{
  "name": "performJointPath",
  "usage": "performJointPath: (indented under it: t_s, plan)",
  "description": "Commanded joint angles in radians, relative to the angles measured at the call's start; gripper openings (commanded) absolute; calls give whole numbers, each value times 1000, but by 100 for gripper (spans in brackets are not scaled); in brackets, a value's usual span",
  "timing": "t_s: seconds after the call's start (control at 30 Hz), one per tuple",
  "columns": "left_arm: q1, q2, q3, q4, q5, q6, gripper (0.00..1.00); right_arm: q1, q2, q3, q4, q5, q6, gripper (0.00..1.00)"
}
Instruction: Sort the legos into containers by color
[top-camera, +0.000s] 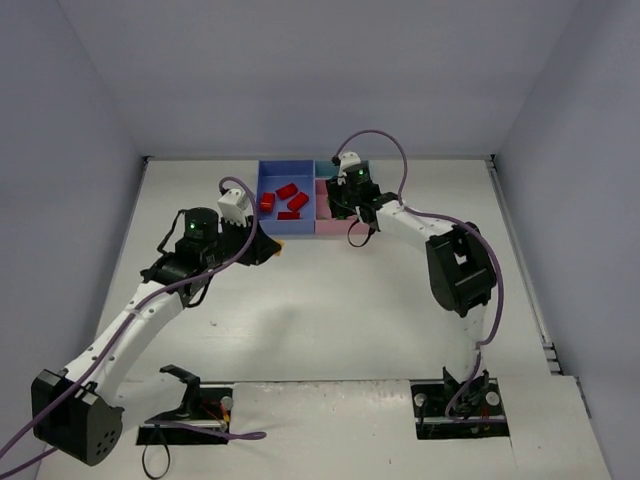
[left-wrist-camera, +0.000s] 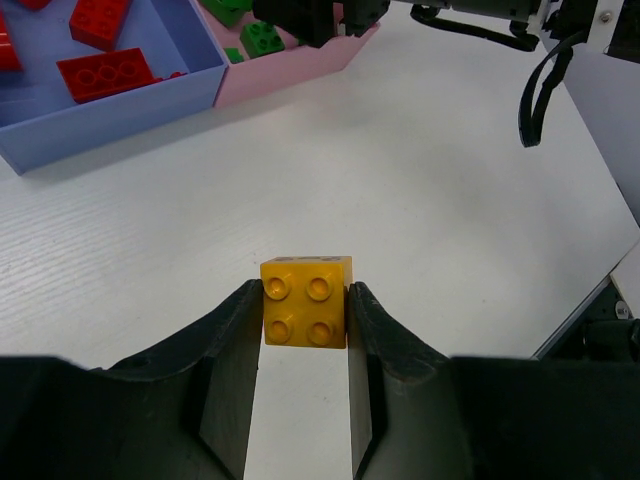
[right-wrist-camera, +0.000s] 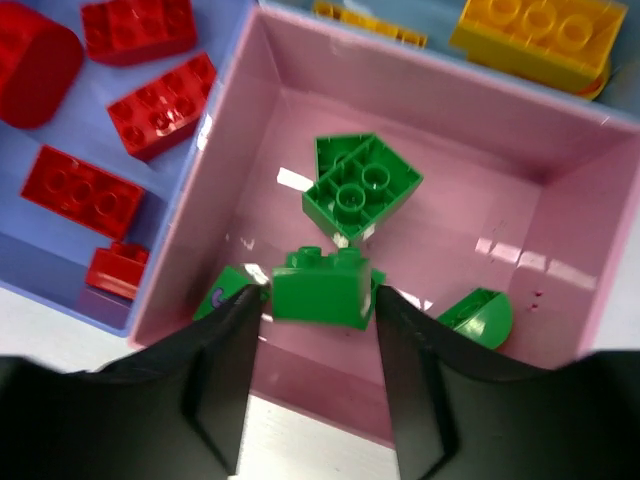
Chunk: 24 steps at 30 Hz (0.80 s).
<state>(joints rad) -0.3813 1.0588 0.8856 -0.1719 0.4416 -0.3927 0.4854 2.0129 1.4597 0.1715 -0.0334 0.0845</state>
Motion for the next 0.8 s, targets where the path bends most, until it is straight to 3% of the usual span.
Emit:
performJointPath:
  t_s: [0.0,0.03,0.2,0.4,0.53,0.77]
  plan:
    - [-4,16,29,74,-14,23,4,-2,-9,76,-6,15,46,47]
    - [-4,39,39,80,-18,25,4,-4,-13,74,-6,10,44,57]
    - [-2,177,146,143,-29,31,4,-14,-65,50,-15,9,31,75]
    - [-2,427,366,198,-37,29,4,-62,-267,-87,-21,0,53,77]
    - [-4,614,595,230,-24,28,4,-106,-463,-263,-35,-11,87,78]
    - [-7,962,912,331,-34,23,4,-123,-733,-487,-75,-123,153,79]
